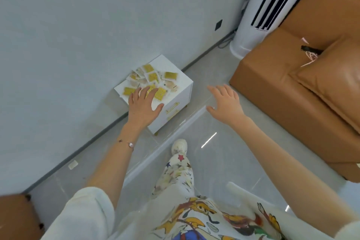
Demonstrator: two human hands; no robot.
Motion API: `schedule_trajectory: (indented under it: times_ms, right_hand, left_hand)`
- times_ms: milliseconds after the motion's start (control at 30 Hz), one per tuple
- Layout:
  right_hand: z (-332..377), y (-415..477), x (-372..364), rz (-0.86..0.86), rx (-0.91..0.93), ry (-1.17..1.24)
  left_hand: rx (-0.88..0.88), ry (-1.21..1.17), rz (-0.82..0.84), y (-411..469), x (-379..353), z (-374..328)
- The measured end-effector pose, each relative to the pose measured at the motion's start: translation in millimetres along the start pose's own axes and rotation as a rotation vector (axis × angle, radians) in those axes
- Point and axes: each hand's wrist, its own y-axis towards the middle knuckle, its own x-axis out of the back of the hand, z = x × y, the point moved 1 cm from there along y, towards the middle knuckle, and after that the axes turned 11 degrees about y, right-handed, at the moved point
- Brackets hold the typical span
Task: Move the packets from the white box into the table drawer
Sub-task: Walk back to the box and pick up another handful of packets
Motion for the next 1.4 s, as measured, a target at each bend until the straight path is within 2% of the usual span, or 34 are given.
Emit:
schedule_trajectory:
  times_ms: [367, 533, 633, 767, 967, 1167, 1400]
  right_hand:
    - [45, 189, -2, 0.125, 0.072, 0.004]
    - [59, 267, -19, 0.179, 0.064, -0.001]
    - [57, 308, -45, 0.269, 0.031, 0.001]
    - [43, 370, -103, 0.413, 0.033, -0.027]
    - [-3, 471, -217, 0.584, -0.022, -0.138]
    - [-33, 549, -304, 0.565, 0.018, 0.077]
    - [-56, 548, -344, 0.605, -0.012, 0.068]
  left_hand:
    - [0.191, -0.078, 0.039, 130, -1, 96]
    - [0.324, -0.094, 0.073, 152, -12, 133]
    - [0.427, -0.114, 0.118, 148, -32, 156]
    - [0.625, -0.167, 0.198, 137, -83, 186]
    - [0.927, -0.362, 0.363, 157, -221, 207]
    - [0.955, -0.439, 0.386, 212, -333, 224]
    - [0.959, -0.422, 0.310, 257, -374, 260]
